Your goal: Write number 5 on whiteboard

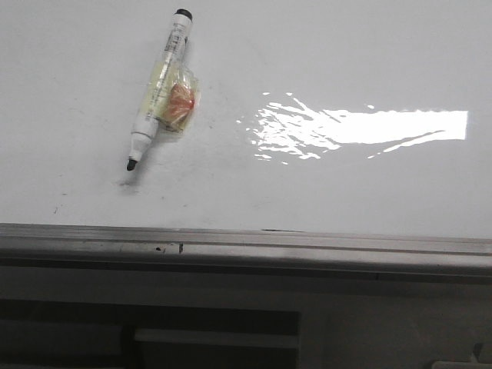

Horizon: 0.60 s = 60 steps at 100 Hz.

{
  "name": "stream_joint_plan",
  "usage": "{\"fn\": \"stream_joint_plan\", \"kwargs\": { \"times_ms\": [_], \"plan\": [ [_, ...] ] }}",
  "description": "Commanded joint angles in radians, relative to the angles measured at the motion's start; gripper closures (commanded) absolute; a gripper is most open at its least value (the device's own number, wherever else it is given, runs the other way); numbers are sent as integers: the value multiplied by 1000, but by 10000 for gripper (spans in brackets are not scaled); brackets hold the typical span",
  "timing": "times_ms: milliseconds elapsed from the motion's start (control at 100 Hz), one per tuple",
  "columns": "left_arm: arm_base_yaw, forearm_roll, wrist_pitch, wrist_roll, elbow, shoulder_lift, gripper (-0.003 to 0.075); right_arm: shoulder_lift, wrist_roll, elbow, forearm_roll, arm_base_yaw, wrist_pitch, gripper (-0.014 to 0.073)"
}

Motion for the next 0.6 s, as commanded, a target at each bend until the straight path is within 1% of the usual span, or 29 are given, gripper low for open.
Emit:
{"fn": "stream_joint_plan", "kwargs": {
  "times_ms": [0,90,140,180,230,310,390,440,530,560,590],
  "plan": [
    [2,-166,-113,-7,23,-15,741,-17,-2,20,65,1,-108,637],
    [2,-304,-159,-7,21,-15,740,-17,-2,20,141,1,-88,637],
    [2,-320,-171,-7,15,-15,741,-17,-1,7,143,1,-92,637],
    [0,-259,-156,8,-10,-13,741,-17,-1,-24,145,3,-87,637],
    [-5,-172,-80,47,-64,-6,741,-7,-1,-77,143,4,-50,637],
    [-5,-22,10,84,-177,38,741,43,-5,-194,96,5,79,637],
    [-1,103,44,84,-272,127,740,123,-12,-296,30,13,197,637],
    [-1,150,61,85,-327,196,740,184,-30,-350,10,20,255,637],
    [-1,187,126,87,-421,337,731,297,-48,-430,2,24,333,631],
    [-1,187,157,92,-453,383,709,327,-61,-451,2,24,353,620],
    [-1,187,182,92,-477,427,670,362,-68,-477,2,24,376,592]
  ]
}}
